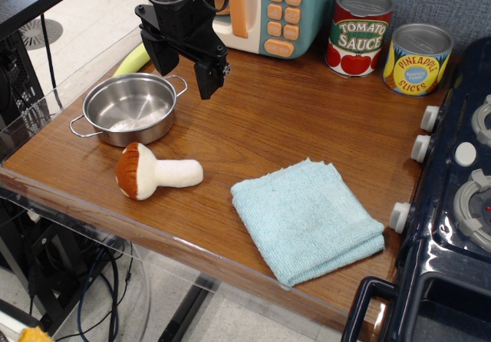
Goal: Pick up the spoon and place it on the blue cloth
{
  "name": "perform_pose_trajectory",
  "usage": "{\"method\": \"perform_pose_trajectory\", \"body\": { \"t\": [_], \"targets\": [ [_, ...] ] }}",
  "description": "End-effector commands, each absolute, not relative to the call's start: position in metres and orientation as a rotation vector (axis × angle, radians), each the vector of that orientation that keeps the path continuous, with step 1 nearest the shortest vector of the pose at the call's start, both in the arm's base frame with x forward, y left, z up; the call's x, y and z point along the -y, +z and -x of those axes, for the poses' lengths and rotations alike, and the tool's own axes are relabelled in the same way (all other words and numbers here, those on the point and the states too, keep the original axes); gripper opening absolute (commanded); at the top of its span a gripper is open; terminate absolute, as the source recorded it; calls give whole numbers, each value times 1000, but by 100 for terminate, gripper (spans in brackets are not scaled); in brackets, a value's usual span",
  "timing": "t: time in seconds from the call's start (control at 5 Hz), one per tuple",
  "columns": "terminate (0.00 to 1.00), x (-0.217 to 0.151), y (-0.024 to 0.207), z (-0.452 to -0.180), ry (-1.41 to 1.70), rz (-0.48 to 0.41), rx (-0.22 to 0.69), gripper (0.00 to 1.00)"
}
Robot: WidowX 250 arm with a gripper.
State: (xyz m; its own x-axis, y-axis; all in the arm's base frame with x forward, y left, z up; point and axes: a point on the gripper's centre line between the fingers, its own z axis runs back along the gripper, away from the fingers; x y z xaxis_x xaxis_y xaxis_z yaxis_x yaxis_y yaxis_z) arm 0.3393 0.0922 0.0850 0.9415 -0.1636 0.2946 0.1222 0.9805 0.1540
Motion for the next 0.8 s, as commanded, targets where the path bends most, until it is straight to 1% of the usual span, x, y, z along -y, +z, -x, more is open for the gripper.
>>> {"method": "perform_pose_trajectory", "body": {
  "t": [0.0,0.6],
  "targets": [
    [0,-92,85,-339,-146,-135,311,100],
    [0,-146,106,-371,25,-153,308,100]
  ]
}}
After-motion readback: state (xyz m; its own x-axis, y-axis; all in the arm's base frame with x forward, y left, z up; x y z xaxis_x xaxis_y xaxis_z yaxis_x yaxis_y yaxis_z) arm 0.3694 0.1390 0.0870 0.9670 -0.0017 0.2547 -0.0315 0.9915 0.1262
